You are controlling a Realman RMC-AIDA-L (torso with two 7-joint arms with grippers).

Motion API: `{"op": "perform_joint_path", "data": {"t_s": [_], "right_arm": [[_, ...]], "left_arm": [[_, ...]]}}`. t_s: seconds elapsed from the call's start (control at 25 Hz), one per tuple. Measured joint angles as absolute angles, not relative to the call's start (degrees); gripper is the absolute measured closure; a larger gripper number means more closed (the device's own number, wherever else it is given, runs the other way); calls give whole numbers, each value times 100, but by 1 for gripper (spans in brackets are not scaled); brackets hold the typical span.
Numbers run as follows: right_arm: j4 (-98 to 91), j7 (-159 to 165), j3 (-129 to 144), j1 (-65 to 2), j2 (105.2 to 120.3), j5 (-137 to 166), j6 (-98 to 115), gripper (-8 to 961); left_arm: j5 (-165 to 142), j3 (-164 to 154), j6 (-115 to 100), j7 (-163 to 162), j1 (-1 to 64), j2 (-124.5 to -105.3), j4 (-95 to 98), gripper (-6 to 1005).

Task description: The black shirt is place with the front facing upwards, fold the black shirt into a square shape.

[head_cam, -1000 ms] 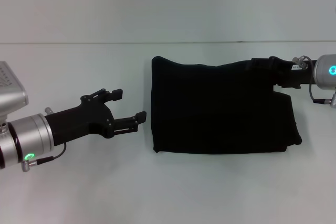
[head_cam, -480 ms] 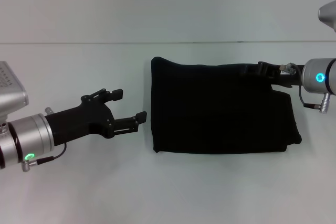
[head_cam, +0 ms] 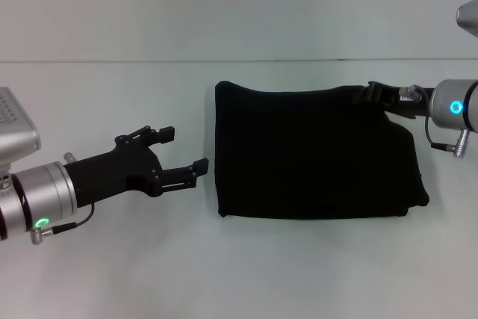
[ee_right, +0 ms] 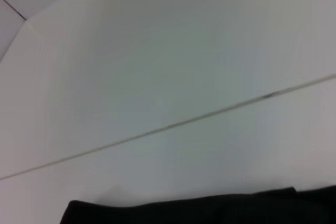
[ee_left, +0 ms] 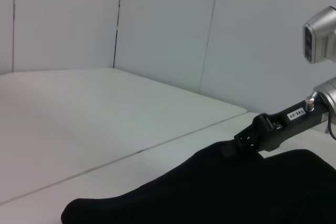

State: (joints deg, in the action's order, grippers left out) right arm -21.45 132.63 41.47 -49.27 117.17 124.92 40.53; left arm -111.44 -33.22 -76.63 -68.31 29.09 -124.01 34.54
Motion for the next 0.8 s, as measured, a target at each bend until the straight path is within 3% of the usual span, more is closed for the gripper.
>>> {"op": "perform_joint_path", "data": {"t_s": [0.32, 0.8], "right_arm": [[-2159, 12673, 4153, -4853, 11734, 11881, 3746, 876], [-2291, 11884, 4174, -4738, 11796, 11225, 3454, 835]], "left_arm": [[-11144, -3322, -7655, -6830, 2925, -12401, 3454, 51], [-11144, -3322, -7654, -6865, 2997, -12401, 3428, 50]]}}
